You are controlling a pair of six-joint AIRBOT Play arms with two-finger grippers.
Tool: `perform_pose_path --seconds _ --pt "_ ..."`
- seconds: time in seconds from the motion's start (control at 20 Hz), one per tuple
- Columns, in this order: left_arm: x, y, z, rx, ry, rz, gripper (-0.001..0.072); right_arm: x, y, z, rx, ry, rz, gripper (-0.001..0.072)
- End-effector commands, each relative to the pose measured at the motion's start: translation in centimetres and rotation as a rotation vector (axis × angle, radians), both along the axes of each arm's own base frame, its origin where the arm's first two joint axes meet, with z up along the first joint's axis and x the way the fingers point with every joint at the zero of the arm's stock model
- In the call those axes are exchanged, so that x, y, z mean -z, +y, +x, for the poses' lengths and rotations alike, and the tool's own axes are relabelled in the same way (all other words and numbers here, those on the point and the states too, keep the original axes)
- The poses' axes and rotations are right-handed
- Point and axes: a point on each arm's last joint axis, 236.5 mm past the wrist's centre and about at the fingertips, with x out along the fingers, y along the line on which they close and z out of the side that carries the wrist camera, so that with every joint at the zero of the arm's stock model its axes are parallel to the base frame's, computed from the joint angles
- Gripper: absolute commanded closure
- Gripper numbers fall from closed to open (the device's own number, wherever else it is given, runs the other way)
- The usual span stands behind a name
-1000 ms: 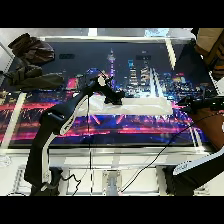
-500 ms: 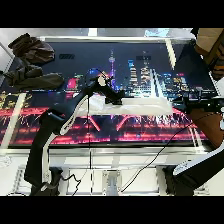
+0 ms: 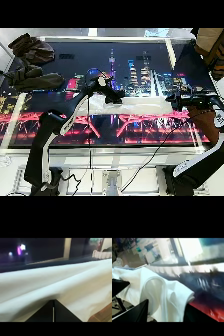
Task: Fold the shirts.
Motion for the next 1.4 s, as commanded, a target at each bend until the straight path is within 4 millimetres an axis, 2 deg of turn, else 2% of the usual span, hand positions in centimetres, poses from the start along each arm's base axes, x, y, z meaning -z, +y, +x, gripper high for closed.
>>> perform_pose_path --seconds 0.0,0.1,0.2,0.45,0.5,0.6,0.7,0.8,0.9,1.05,1.15,1.25,1.35 --pt "-0.1 0.0 0.1 -0.002 -0.003 -0.001 0.0699 -0.4 1.1 -0.5 -0.034 0.016 0.029 0.0222" --pt "-0.1 0.0 0.1 -0.002 -0.004 -0.001 0.0699 -0.4 1.1 -0.5 -0.033 0.017 0.029 0.0223" --pt "-0.1 0.0 0.1 -0.002 -0.004 -0.001 0.0699 -0.4 1.1 -0.6 -0.034 0.021 0.032 0.0303" --pt "-0.1 0.0 0.1 -0.002 -0.004 -0.001 0.0699 -0.7 0.9 -1.0 -0.039 0.027 0.047 0.032" --pt "-0.1 0.0 0.1 -0.003 -0.005 -0.001 0.0699 -0.8 0.8 -1.1 -0.036 0.028 0.048 0.0406" --pt "-0.1 0.0 0.2 -0.004 -0.006 -0.002 0.0699 -0.9 0.9 -1.2 -0.047 0.022 0.052 0.0668" --pt "0.4 0.1 -0.1 -0.018 0.023 0.006 0.0699 -1.7 1.3 -1.1 -0.055 0.0 0.08 0.0672" --pt "1.6 0.3 -0.7 -0.023 0.063 0.02 0.0699 -3.6 1.9 -0.5 -0.052 -0.047 0.128 0.0672" --pt "2.8 0.4 -1.4 -0.018 0.105 0.028 0.07 -6.8 2.5 0.5 -0.042 -0.127 0.183 0.0673" --pt "3.4 -0.4 -2.1 -0.012 0.144 -0.009 0.07 -13.9 3.5 2.3 -0.027 -0.32 0.232 0.0674" --pt "3.0 -1.6 -2.5 -0.003 0.162 -0.072 0.07 -17.8 4.6 2.5 -0.056 -0.409 0.213 0.0675" --pt "2.2 -3.5 -2.8 0.007 0.168 -0.157 0.07 -20.6 7.5 2.2 -0.133 -0.47 0.182 0.0675" --pt "1.4 -5.2 -3.6 0.033 0.164 -0.214 0.07 -22.6 12.2 1.7 -0.237 -0.514 0.177 0.0675"
